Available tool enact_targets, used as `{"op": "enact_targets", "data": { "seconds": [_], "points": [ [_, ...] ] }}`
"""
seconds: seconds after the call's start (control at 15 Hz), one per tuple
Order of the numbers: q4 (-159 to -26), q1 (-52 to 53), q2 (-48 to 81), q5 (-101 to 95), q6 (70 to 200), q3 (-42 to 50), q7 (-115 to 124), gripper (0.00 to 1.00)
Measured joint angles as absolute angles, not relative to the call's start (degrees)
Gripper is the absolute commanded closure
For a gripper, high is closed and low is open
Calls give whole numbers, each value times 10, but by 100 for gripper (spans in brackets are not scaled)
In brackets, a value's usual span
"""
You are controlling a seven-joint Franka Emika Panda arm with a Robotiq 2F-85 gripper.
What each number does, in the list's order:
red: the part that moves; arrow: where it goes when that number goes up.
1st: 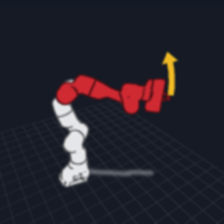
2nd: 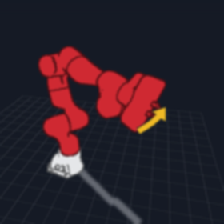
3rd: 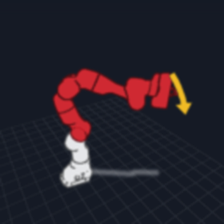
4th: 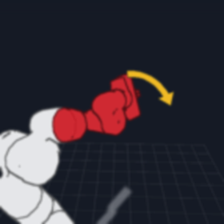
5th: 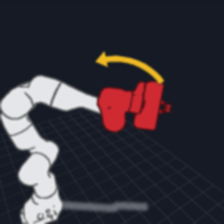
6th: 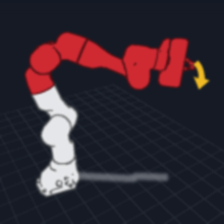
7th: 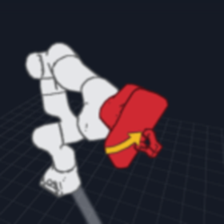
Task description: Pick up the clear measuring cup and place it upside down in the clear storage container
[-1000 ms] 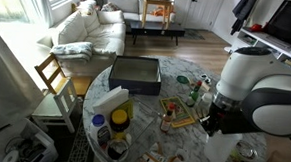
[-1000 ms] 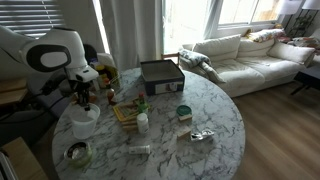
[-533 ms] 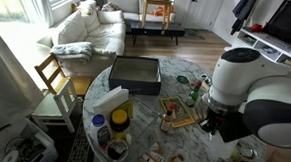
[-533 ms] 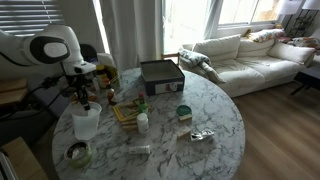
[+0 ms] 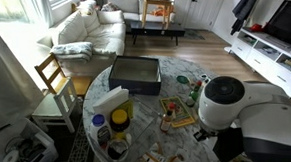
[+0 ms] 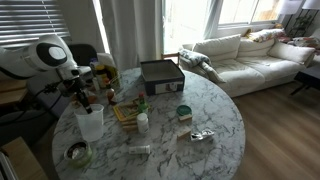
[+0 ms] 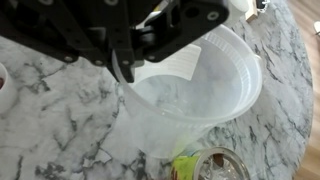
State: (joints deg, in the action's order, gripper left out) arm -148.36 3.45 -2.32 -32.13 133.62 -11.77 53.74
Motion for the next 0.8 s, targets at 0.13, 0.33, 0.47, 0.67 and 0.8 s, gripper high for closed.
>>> {"op": "enact_targets", "data": {
  "seconds": [0.13, 0.33, 0.47, 0.67, 0.8],
  "points": [
    [-1481, 37, -17, -326, 1337, -118, 541, 96],
    [-1479, 37, -16, -327, 1337, -118, 541, 99],
    [-1478, 39, -15, -337, 1330, -116, 541, 99],
    [-1477, 54, -2, -396, 1316, -117, 550, 99],
    [-1473, 71, 15, -432, 1306, -120, 560, 71]
  ]
}}
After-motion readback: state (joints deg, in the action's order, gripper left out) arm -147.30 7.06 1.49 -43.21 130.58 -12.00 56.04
